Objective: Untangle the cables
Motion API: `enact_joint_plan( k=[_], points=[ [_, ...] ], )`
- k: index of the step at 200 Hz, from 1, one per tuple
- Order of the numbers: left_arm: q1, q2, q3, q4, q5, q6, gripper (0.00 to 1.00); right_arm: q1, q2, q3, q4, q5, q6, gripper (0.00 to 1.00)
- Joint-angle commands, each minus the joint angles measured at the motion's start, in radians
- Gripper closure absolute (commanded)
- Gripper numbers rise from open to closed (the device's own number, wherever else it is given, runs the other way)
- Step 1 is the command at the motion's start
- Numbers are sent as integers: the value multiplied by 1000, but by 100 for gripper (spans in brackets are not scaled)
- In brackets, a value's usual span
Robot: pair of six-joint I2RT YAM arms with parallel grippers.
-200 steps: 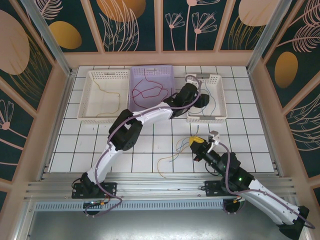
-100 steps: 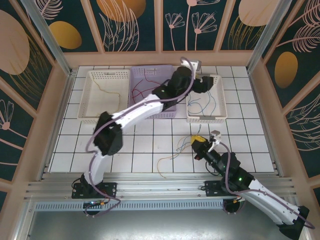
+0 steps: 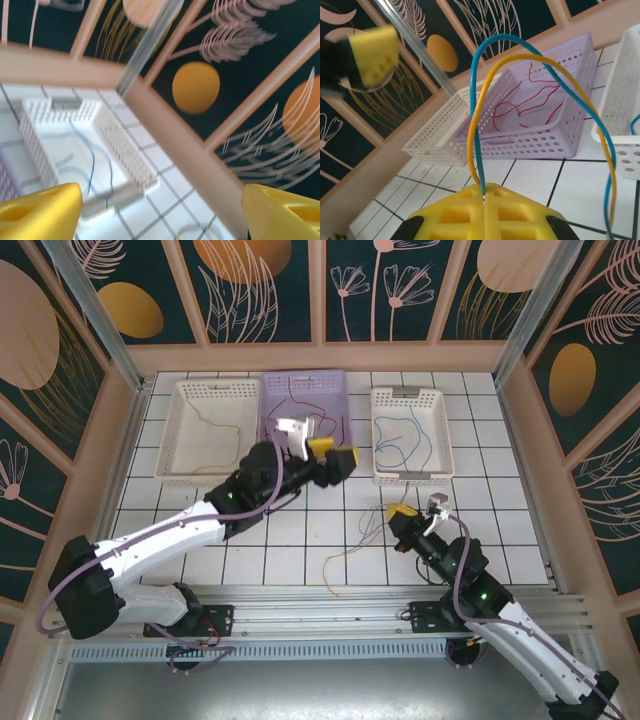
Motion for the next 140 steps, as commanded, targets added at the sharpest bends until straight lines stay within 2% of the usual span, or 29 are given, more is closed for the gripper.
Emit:
enact_joint_plan(
  k=[1,32,73,101,140],
  points=[
    [-41,-34,-86,92,104,-33,19,-27,49,41,72,-161,50,100],
    [-92,-80,-239,203,170,-42,19,-34,178,90,130,-295,80,100],
    [-129,-116,-373,305,228,-62,19,-37,317,162,148,-368,96,100],
    [-144,-125,-461,392,238,-91,21,-44,374,179,194,-434,112,100],
    [-146,-137,-536,461,253,-119,29,-68,400,183,227,-480,123,100]
  ],
)
